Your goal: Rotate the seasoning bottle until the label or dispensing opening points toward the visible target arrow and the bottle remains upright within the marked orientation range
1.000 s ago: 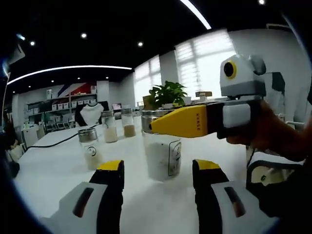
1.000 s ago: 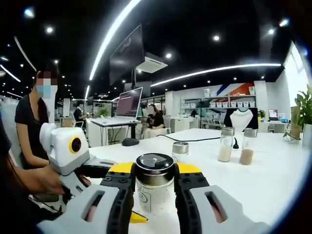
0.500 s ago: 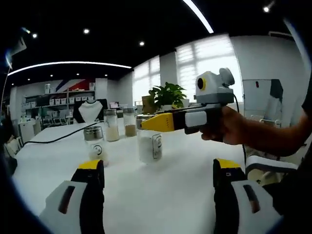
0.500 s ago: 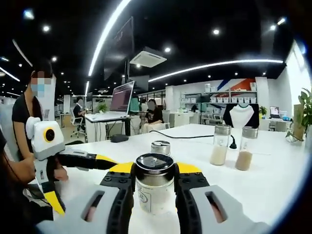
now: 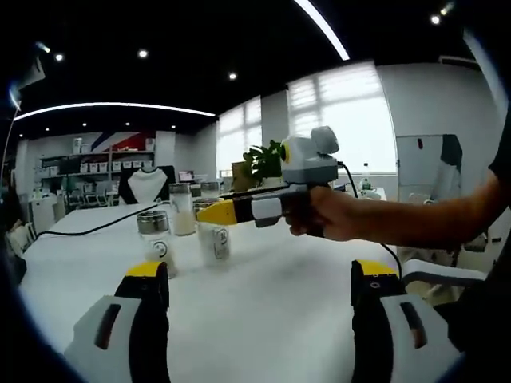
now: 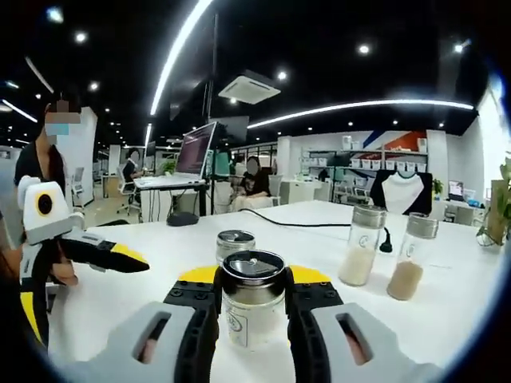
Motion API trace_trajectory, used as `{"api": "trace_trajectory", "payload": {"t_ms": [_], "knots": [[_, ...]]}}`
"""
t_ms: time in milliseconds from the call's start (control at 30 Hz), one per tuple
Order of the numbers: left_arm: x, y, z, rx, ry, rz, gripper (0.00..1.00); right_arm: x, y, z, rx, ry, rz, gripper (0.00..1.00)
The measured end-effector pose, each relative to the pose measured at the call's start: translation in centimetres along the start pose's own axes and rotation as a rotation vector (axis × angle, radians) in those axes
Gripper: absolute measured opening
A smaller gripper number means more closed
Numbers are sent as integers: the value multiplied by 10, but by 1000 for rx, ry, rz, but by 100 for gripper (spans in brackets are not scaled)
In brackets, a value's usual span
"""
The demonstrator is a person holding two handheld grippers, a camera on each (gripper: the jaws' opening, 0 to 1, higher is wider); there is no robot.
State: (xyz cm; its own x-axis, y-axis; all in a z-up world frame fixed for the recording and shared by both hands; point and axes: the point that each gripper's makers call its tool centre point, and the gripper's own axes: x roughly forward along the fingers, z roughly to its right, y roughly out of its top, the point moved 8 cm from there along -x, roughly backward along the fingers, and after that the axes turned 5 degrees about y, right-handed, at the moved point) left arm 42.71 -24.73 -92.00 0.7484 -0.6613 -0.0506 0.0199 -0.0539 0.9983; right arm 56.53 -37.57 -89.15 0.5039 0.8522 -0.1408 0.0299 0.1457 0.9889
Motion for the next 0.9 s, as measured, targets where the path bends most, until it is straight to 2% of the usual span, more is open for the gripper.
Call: {"api": "trace_trajectory", "payload": {"t_ms": [267,433,500,633,900], "knots": [[0,-2,1,8,-10,-6,99,9,-6,20,43,3,-27,28],[1,-3,0,5,-7,-6,99,11,-8,29,104,19,-4,28],[1,-3,0,9,-6,-9,99,11,-8,29,106,26,1,29],[1,-3,1,7,-8,-8,98,11,-8,25,56,51,-19,29],[3,-3,4,16,-11,-10,98,11,-7,28,57,59,-21,29]]}}
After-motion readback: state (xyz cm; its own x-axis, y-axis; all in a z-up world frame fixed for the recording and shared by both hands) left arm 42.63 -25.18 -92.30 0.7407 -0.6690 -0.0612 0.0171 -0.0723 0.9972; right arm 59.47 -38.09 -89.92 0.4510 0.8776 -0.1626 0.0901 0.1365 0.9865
